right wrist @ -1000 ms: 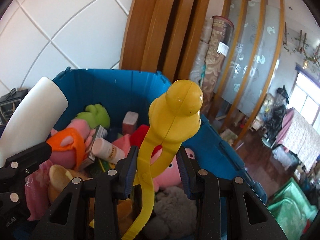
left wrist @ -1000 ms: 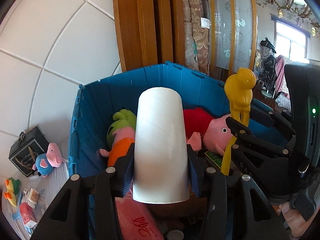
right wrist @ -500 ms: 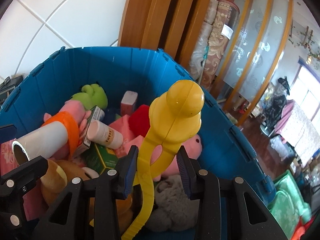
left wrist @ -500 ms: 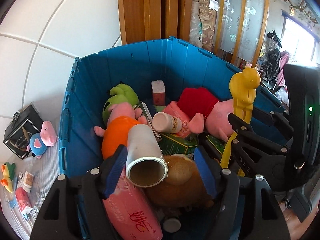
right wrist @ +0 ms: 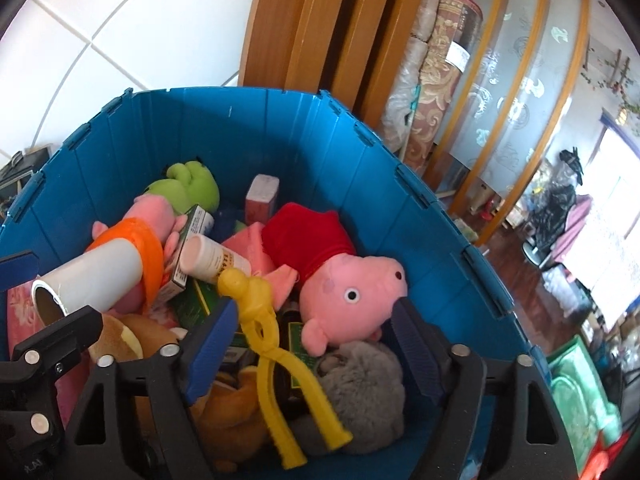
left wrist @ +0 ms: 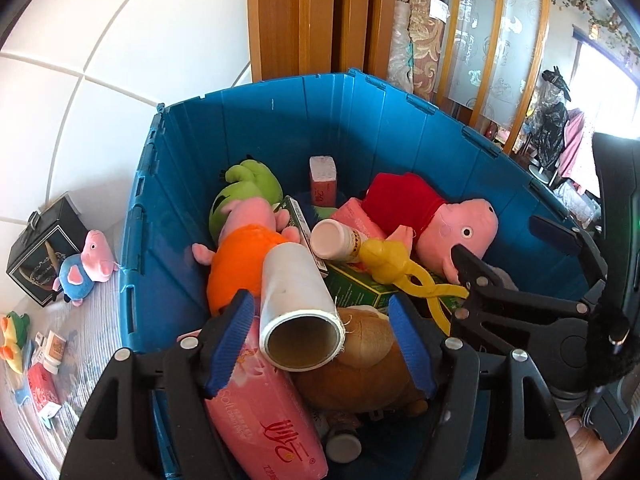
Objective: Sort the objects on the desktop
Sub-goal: 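Carry the roll and yellow toy into the blue bin and release both, then withdraw both grippers from the bin back toward the bed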
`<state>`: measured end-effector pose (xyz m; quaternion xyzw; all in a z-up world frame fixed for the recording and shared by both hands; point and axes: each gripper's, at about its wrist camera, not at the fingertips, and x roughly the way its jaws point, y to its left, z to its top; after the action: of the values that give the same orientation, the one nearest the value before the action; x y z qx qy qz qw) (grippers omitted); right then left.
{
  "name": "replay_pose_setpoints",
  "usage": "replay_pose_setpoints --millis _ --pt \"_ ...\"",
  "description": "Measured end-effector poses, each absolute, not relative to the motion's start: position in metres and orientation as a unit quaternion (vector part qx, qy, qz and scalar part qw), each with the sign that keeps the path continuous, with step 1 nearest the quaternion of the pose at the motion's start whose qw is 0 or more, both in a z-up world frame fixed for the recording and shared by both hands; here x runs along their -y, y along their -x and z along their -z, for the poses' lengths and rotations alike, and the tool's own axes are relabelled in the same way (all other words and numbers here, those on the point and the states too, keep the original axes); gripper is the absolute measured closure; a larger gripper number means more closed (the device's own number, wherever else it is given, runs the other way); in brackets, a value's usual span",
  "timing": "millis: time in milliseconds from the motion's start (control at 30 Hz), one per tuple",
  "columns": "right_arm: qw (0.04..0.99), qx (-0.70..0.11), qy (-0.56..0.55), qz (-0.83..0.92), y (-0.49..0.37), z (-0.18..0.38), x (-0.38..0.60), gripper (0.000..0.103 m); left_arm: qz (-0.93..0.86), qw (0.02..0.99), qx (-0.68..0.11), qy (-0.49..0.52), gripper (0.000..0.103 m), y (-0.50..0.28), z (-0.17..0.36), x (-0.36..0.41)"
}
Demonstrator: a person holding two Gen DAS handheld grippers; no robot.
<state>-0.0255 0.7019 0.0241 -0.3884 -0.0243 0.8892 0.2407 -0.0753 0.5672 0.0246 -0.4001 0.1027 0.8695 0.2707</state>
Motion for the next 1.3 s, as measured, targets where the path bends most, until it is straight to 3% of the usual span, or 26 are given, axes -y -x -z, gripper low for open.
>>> replay_pose_setpoints --millis 100,200,567,967,1300 --pt "0.248 0.031 0.382 -0.890 0.020 -0.028 -0.700 0.000 -0.877 0.268 -0.094 0.387 0.034 0.073 -0.029 -0.562" --pt "0.240 0.038 0.378 -0.894 0.010 -0.032 -0.696 0.000 -0.891 0.260 -0.100 0.358 0.024 0.062 -0.036 -0.556" --pt "0.215 0.056 0.336 -0.915 -0.019 -0.059 -0.650 0.000 -0.929 0.237 -0.088 0.270 0.023 0.021 -0.065 -0.496" --pt "0.106 0.066 0.281 -0.952 -0.012 -0.087 -0.517 0.000 -0.953 0.138 -0.036 0.267 0.023 0.019 -0.068 -0.343" --pt "-0.003 0.091 0.293 -0.952 0.022 -0.070 -0.378 0.000 -0.952 0.045 -0.002 0.303 0.023 0.027 -0.038 -0.202"
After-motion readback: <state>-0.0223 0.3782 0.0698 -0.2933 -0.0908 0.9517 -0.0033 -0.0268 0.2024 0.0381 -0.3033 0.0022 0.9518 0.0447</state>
